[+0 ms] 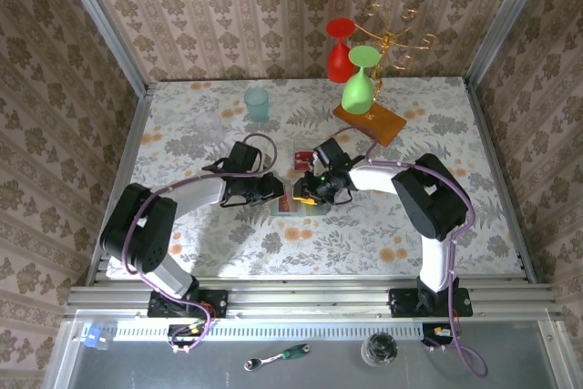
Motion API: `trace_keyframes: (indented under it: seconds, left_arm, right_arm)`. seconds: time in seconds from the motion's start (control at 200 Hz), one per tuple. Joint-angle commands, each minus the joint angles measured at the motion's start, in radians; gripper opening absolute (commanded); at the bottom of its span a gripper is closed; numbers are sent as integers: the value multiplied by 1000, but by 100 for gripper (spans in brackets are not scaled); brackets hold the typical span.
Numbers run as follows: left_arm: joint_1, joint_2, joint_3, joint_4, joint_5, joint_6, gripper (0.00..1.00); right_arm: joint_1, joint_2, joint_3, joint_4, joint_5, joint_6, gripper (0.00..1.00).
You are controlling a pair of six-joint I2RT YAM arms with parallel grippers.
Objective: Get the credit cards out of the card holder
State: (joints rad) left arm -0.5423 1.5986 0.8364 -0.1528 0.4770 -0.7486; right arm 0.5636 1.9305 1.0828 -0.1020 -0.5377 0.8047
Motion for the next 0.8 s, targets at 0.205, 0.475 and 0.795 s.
trace_keyframes:
  seconds: [0.205, 0.475, 0.795]
  left_arm:
    - [-21, 64, 38, 40, 20, -43, 26]
    - [-30, 104, 48, 48, 19, -51, 28]
    - [-35, 128, 58, 50, 26, -55, 29]
  right_arm:
    - [-30, -2, -68, 57, -18, 49, 29]
    - [-37, -2, -84, 73, -32, 51, 26]
    - [-36, -1, -91, 86, -39, 57, 26]
